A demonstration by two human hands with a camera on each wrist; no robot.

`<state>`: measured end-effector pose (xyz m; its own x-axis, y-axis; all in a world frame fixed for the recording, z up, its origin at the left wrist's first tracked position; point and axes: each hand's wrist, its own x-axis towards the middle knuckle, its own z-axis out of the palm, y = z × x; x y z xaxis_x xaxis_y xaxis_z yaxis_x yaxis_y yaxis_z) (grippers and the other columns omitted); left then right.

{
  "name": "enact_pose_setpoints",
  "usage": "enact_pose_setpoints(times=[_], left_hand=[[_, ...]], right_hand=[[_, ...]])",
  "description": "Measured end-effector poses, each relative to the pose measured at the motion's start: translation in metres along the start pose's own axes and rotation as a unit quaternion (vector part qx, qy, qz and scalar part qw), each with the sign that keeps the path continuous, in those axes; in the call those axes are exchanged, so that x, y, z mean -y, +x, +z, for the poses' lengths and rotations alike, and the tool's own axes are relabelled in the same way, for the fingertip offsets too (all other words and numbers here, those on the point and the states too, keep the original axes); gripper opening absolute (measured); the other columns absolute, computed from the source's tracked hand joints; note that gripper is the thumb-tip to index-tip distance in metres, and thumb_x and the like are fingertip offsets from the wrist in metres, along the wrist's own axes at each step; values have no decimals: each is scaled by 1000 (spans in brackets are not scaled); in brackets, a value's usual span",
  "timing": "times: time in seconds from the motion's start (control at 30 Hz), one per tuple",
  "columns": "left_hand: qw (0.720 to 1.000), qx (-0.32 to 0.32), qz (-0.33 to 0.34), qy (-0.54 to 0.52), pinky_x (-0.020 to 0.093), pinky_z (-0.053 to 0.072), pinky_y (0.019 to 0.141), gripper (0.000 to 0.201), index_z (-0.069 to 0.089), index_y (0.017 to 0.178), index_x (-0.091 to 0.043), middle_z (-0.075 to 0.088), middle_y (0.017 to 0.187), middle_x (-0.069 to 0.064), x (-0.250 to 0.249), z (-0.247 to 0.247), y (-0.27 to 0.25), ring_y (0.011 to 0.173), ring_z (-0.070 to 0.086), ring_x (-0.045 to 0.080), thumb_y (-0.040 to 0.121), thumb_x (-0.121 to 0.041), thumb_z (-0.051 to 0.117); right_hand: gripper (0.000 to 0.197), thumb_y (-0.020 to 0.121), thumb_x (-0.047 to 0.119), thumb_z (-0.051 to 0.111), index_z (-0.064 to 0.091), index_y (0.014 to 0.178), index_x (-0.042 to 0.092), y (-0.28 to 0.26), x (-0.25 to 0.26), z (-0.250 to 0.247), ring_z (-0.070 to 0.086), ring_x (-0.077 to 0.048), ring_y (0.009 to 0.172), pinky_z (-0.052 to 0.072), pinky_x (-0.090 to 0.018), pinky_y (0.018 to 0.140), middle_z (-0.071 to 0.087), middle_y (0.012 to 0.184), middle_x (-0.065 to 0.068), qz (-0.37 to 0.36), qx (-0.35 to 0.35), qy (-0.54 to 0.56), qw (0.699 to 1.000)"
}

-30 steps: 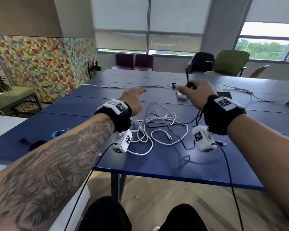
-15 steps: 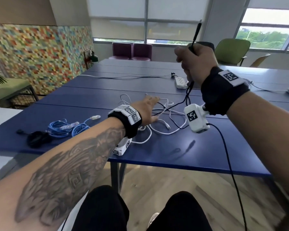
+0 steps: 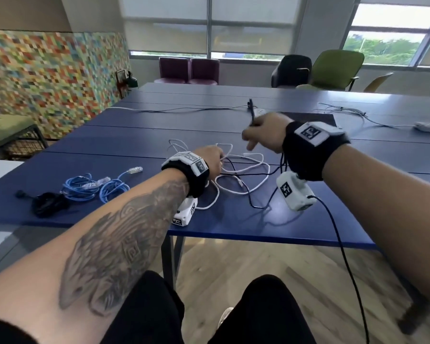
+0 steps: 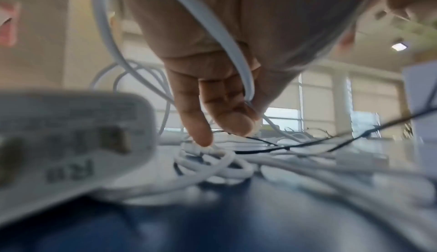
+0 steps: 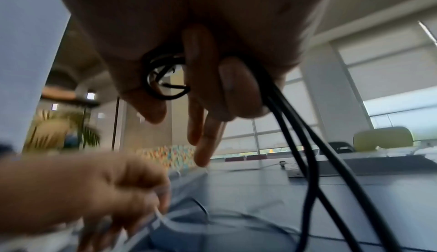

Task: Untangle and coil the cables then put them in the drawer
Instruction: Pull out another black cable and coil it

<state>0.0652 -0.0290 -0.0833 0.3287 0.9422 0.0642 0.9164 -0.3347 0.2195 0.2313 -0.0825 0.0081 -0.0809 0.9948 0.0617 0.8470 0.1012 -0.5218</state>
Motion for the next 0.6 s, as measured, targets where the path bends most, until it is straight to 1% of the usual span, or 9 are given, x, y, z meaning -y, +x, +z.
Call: enact_pose_setpoints(times=[0.1, 0.17, 0.2, 0.27, 0.33, 0.37, 0.47, 0.53, 0.6], left_hand=[[997, -37, -41, -60, 31, 45, 82, 20, 66, 107, -10, 68, 111, 13, 2, -4, 1, 104, 62, 33, 97, -22, 53], [994, -48, -45, -84, 31, 46, 81, 19, 67, 104, -10, 70, 107, 13, 2, -4, 3, 101, 64, 32, 96, -22, 54], [993, -54, -45, -91, 31, 46, 81, 18, 67, 103, -11, 70, 106, 13, 2, -3, 4, 100, 64, 32, 96, -23, 55], [991, -71, -49, -106, 30, 44, 80, 17, 68, 102, -12, 70, 106, 12, 3, -1, 4, 101, 63, 32, 95, -23, 57], [988, -84, -56, -113, 31, 45, 83, 16, 68, 102, -13, 69, 108, 11, 5, -1, 3, 103, 62, 31, 94, -23, 58], [988, -90, -60, -114, 31, 46, 84, 16, 68, 101, -14, 70, 108, 10, 7, -2, 2, 103, 62, 31, 94, -23, 58], [986, -94, -67, -120, 30, 46, 83, 13, 68, 98, -14, 70, 106, 10, 13, -3, 0, 101, 63, 30, 93, -21, 58], [984, -97, -71, -129, 30, 46, 82, 12, 68, 95, -14, 70, 103, 9, 17, -4, -1, 98, 63, 29, 93, -20, 59], [983, -98, -75, -135, 30, 46, 81, 11, 68, 94, -13, 71, 101, 9, 19, -4, -2, 97, 64, 29, 92, -20, 60]], right_hand=[[32, 87, 43, 62, 71, 96, 14, 10, -14, 27, 60, -26, 86, 46, -26, 73, 67, 92, -6, 16, 46, -190, 980], [40, 84, 50, 64, 70, 101, 15, 17, -23, 47, 61, -29, 90, 50, -29, 79, 65, 95, -8, 34, 74, -232, 969], [43, 80, 54, 65, 69, 97, 15, 20, -27, 57, 62, -29, 89, 53, -31, 80, 66, 95, -8, 38, 83, -246, 965], [47, 70, 60, 69, 61, 80, 15, 23, -35, 71, 64, -29, 80, 55, -33, 76, 66, 87, -7, 43, 90, -263, 960], [48, 62, 55, 75, 50, 68, 15, 24, -41, 76, 62, -27, 68, 55, -32, 69, 61, 74, -4, 43, 99, -271, 956], [46, 61, 51, 76, 48, 65, 15, 25, -43, 77, 62, -27, 67, 56, -32, 70, 60, 72, -4, 44, 105, -275, 955], [33, 67, 41, 79, 58, 71, 16, 25, -45, 67, 66, -29, 78, 57, -33, 76, 65, 80, -7, 51, 107, -270, 955], [30, 77, 42, 79, 65, 80, 16, 22, -46, 54, 61, -25, 78, 48, -27, 71, 65, 78, -4, 48, 101, -227, 967], [33, 80, 47, 76, 64, 80, 16, 15, -47, 36, 55, -22, 74, 40, -25, 68, 59, 72, -1, 49, 75, -181, 979]])
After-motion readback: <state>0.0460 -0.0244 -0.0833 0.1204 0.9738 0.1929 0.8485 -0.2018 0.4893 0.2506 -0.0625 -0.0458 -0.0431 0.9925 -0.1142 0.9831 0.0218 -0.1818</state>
